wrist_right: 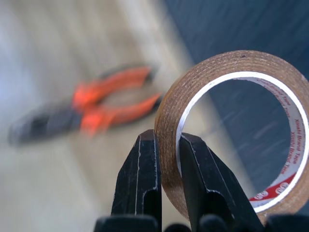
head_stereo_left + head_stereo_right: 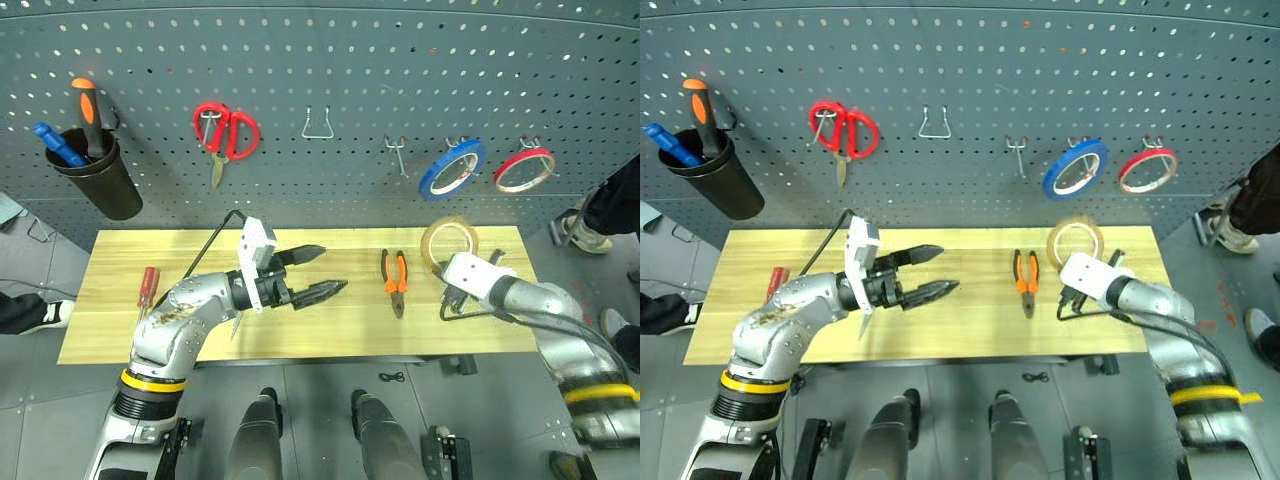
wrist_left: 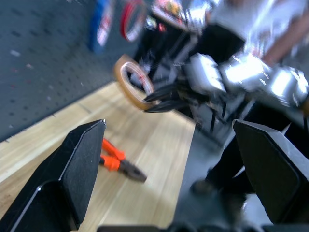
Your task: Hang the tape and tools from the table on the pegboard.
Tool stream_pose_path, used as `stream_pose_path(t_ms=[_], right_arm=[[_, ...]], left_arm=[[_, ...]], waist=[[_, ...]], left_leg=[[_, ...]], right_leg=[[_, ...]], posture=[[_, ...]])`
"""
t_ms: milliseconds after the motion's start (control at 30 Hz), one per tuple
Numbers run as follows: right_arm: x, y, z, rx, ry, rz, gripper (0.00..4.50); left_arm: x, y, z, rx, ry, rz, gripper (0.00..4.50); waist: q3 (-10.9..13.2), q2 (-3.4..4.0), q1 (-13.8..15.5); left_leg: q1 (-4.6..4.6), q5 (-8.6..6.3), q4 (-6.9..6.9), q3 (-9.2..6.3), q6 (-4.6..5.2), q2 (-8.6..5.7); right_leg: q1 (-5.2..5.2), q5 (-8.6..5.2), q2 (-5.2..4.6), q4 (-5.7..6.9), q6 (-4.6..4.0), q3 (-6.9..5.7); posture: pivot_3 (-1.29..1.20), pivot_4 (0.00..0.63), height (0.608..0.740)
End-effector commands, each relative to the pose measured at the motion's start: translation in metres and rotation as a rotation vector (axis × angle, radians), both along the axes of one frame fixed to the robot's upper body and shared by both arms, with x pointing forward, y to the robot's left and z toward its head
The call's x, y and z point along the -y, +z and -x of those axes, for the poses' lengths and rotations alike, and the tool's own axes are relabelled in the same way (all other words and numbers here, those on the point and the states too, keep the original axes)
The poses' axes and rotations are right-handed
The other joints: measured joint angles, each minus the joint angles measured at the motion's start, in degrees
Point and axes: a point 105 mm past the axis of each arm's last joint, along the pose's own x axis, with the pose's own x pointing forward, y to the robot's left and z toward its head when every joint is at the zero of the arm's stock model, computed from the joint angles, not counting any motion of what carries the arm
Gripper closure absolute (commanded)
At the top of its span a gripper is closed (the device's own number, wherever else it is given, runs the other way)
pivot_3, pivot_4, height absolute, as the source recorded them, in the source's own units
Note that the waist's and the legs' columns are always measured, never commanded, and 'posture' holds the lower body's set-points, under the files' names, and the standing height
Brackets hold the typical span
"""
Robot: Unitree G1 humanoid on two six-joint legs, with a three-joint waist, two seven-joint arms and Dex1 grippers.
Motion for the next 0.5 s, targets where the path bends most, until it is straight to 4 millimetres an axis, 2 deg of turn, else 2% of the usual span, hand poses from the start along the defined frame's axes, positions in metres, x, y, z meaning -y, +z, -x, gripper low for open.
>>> stream_pose_path(t_ms=[33,167,300,500], right_arm=[[-0.02,0.048,0.019,0.265,0.058,0.071,4.26],[-0.042,0.061,0.023,0.381,0.127,0.1,4.26],[-0.054,0.066,0.006,0.393,0.158,0.108,4.26],[-0.053,0.058,-0.026,0.298,0.148,0.096,4.26]], left_arm=[[-0.015,0.03,0.007,-0.017,0.004,0.109,0.0],[-0.022,0.042,0.01,-0.038,0.027,0.152,0.0],[-0.019,0.053,0.019,-0.026,-0.002,0.172,0.0],[-0.021,0.066,0.02,-0.012,0.003,0.202,0.0]], waist=[[-0.01,0.01,-0.02],[-0.02,0.02,0.06],[-0.02,0.01,0.08],[-0.03,0.0,0.6]], left_leg=[[-0.02,0.02,0.05,-0.08,-0.03,0.0],[-0.16,0.02,0.31,-0.23,-0.03,0.0],[-0.25,0.03,0.53,-0.29,-0.04,-0.03],[-0.25,0.09,0.54,-0.39,-0.13,-0.03]], right_leg=[[0.02,0.01,-0.01,-0.01,-0.01,-0.11],[0.06,0.02,-0.03,0.02,-0.03,-0.32],[0.14,0.31,-0.08,0.01,-0.44,-0.41],[0.22,0.41,-0.09,0.0,-0.53,-0.53]], posture=[[0.09,0.273,0.739],[0.11,0.263,0.739],[0.12,0.261,0.739],[0.15,0.249,0.739]])
